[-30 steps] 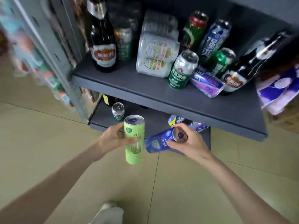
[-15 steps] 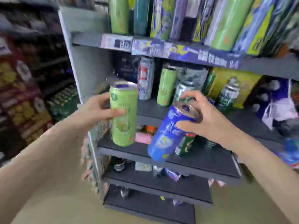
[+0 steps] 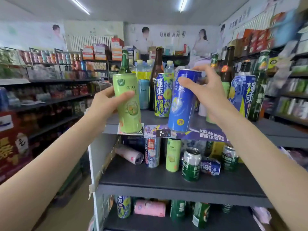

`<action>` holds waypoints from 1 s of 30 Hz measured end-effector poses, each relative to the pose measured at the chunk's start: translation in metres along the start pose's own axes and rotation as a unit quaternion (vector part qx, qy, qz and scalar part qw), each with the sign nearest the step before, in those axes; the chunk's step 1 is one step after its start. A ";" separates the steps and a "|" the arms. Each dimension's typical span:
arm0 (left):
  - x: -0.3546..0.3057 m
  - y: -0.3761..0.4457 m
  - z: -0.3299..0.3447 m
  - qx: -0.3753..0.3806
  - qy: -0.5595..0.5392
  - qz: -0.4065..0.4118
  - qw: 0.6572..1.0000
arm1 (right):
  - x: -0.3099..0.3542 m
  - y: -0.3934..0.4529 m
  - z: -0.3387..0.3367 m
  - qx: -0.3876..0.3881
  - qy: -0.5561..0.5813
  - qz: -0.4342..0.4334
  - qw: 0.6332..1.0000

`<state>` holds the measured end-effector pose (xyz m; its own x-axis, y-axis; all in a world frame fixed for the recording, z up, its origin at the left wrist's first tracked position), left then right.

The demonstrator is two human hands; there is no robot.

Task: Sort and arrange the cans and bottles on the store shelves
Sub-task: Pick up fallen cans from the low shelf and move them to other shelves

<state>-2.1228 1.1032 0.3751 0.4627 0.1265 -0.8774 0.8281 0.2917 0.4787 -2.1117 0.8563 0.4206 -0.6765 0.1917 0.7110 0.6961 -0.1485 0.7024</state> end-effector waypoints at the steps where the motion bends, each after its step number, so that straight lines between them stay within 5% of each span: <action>1: 0.000 0.011 0.002 -0.012 -0.001 -0.005 1.000 | -0.001 0.010 0.004 -0.014 -0.022 -0.004 1.000; 6: 0.012 0.057 0.017 -0.020 0.017 -0.033 0.999 | -0.029 0.056 0.019 -0.050 -0.167 -0.012 0.985; 14: 0.039 0.101 0.051 -0.020 0.138 -0.027 0.990 | -0.102 0.090 0.034 -0.030 -0.232 0.032 0.972; 20: 0.054 0.124 0.062 -0.059 0.201 0.033 0.977 | -0.102 0.096 0.028 0.103 -0.393 0.002 0.914; 30: 0.068 0.132 0.086 -0.083 0.228 0.034 0.970 | -0.108 0.099 0.037 0.106 -0.389 0.019 0.915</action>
<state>-1.9548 1.0687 0.3808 0.2961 0.5456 -0.7840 0.7203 0.4115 0.5584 -1.9605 0.8564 0.4121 -0.3318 0.8353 0.4383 0.8025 0.0057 0.5966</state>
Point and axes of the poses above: each hand's wrist, its own y-axis towards the middle knuckle, its own z-axis out of the palm, x = y × z, the point moved 5 cm from there along y, towards the middle knuckle, and after that the axes turned 7 degrees about -x, right-handed, at the moved point
